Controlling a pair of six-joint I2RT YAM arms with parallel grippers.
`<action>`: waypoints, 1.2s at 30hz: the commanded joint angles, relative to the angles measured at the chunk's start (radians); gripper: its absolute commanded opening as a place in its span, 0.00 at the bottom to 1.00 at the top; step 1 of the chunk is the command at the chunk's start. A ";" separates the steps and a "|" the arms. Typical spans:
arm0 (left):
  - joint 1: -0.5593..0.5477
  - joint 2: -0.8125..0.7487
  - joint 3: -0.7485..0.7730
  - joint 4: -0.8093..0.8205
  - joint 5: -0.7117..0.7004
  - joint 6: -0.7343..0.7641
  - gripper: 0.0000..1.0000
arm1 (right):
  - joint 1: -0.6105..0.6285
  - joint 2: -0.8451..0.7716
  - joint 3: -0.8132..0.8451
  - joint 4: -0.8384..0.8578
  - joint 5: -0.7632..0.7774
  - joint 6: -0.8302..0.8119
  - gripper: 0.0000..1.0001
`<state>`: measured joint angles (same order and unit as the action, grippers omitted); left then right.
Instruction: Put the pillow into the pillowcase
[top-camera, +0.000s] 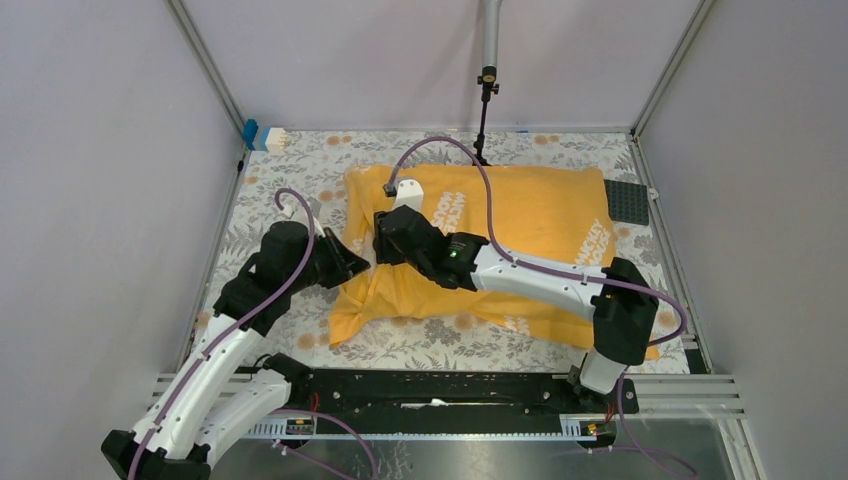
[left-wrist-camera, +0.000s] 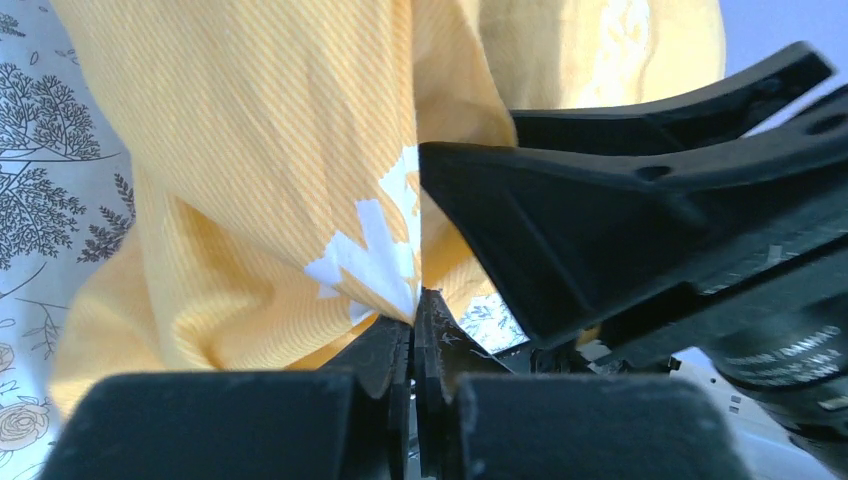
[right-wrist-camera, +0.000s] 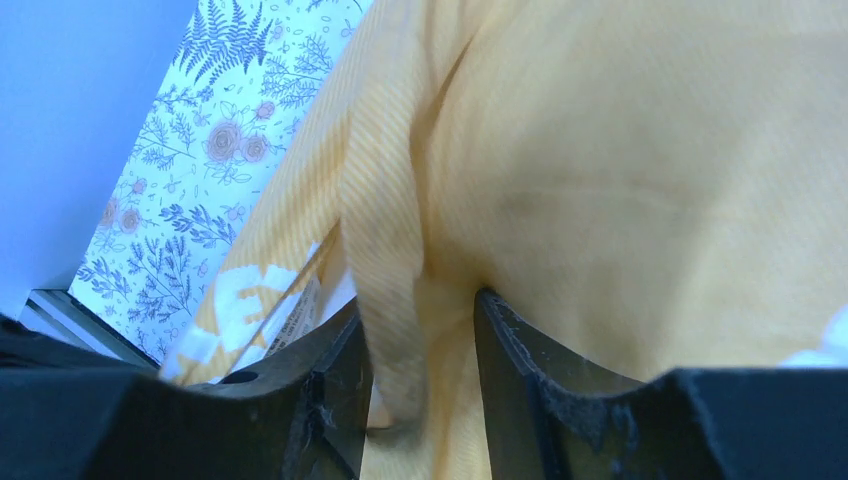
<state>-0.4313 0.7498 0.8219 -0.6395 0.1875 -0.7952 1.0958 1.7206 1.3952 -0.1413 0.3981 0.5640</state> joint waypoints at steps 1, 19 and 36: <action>-0.006 -0.018 -0.010 0.070 0.015 -0.020 0.00 | 0.001 -0.032 0.033 -0.045 0.031 -0.039 0.43; -0.006 0.021 -0.117 0.390 0.213 -0.148 0.00 | 0.119 -0.111 0.159 -0.189 0.177 -0.070 0.00; -0.020 0.003 -0.359 0.475 0.154 -0.112 0.46 | 0.193 -0.181 0.145 -0.152 0.201 -0.094 0.00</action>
<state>-0.4461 0.8818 0.3786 0.0193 0.3775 -0.9768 1.2949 1.5654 1.5101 -0.3481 0.5591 0.4854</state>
